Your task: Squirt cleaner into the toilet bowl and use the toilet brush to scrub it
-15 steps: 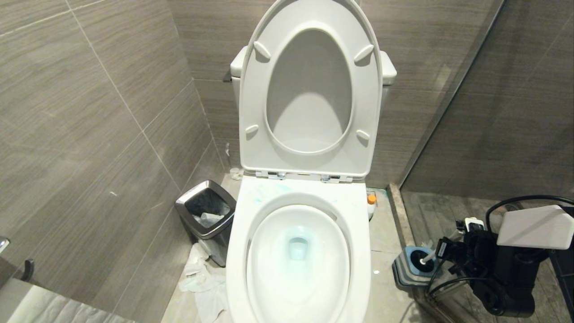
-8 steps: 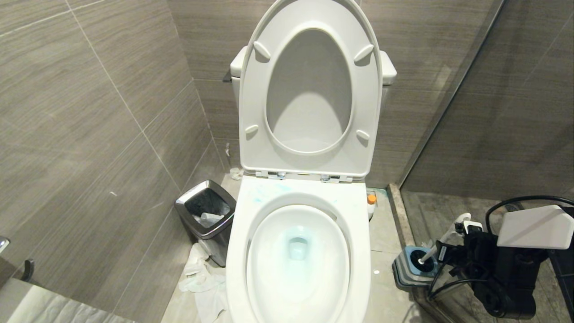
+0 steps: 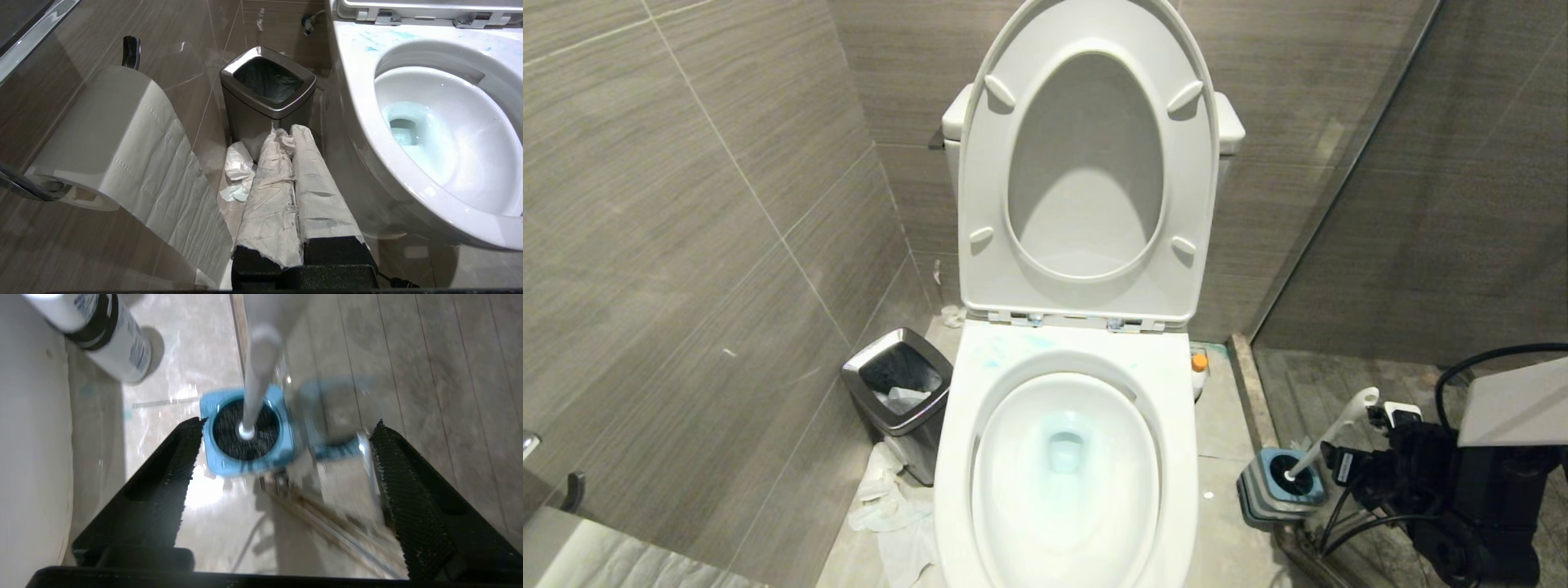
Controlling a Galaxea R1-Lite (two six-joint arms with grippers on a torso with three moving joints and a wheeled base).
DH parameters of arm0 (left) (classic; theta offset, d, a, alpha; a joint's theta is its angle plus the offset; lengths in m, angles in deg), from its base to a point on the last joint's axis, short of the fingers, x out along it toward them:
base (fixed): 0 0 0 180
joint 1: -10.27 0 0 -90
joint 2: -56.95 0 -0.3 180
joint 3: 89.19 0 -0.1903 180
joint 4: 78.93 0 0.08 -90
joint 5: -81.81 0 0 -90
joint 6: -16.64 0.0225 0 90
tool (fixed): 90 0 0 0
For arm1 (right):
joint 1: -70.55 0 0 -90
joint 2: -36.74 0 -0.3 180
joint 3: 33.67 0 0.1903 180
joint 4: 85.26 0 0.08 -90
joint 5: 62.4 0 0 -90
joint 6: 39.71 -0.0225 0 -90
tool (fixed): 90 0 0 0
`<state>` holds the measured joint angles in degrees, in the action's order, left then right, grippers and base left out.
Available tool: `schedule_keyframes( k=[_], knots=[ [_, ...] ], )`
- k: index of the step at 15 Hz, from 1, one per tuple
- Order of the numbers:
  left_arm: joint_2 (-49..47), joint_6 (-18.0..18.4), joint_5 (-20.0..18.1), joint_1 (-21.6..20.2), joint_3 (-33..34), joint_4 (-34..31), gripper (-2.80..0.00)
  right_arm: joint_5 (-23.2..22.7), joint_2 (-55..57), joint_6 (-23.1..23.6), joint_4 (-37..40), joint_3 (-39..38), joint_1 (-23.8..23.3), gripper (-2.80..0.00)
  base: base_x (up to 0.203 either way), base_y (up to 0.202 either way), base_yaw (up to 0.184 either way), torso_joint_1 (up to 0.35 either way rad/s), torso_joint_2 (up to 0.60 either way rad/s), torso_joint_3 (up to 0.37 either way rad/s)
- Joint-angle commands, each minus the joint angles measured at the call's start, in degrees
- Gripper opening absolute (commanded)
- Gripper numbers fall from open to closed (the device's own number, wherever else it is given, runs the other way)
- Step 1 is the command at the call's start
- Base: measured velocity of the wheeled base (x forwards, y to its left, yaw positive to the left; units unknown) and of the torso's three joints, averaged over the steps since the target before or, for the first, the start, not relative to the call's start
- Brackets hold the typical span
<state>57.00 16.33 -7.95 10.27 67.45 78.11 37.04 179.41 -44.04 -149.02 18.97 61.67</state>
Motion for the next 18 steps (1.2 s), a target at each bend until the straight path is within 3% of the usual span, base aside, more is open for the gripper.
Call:
schedule_keyframes(
  k=[1,5,12,18],
  knots=[
    [0.0,0.0,0.0,0.0,0.4,0.0,-2.80,0.0,-4.4,-0.1,-0.5,-4.0,0.0,0.00,0.000,0.000,0.000,0.000,0.00,0.000],
    [0.0,0.0,0.0,0.0,0.4,0.0,-2.80,-0.7,-20.5,0.1,-0.5,-11.4,0.1,0.00,0.000,0.000,0.000,0.000,0.00,0.000],
    [0.0,0.0,0.0,0.0,0.4,0.0,-2.80,-6.3,-48.5,5.1,-0.5,-27.4,0.1,0.00,0.000,0.000,0.000,0.000,0.00,0.000],
    [0.0,0.0,0.0,0.0,0.4,0.0,-2.80,-9.8,-69.0,11.8,0.3,-29.9,0.2,0.00,0.000,0.000,0.000,0.000,0.00,0.000]
  ],
)
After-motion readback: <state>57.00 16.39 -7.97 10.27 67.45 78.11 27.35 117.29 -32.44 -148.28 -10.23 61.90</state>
